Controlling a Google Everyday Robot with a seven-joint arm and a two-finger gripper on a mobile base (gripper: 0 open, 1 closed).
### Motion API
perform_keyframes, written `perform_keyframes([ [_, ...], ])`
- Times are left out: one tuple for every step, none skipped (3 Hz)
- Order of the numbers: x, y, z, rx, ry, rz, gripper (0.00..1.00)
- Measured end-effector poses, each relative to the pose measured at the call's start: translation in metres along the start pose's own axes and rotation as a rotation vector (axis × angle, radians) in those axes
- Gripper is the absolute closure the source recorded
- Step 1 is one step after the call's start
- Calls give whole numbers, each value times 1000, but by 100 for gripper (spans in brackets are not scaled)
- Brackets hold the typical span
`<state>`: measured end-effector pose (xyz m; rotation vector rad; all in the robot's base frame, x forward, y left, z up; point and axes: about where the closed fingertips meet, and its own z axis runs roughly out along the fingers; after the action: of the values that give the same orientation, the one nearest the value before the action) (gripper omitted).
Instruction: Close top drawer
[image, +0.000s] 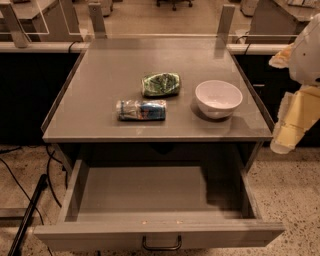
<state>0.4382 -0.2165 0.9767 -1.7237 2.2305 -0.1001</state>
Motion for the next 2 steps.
perform_keyframes([
  [0, 0, 0, 0, 0, 0, 2],
  [0, 0, 0, 0, 0, 0, 25],
])
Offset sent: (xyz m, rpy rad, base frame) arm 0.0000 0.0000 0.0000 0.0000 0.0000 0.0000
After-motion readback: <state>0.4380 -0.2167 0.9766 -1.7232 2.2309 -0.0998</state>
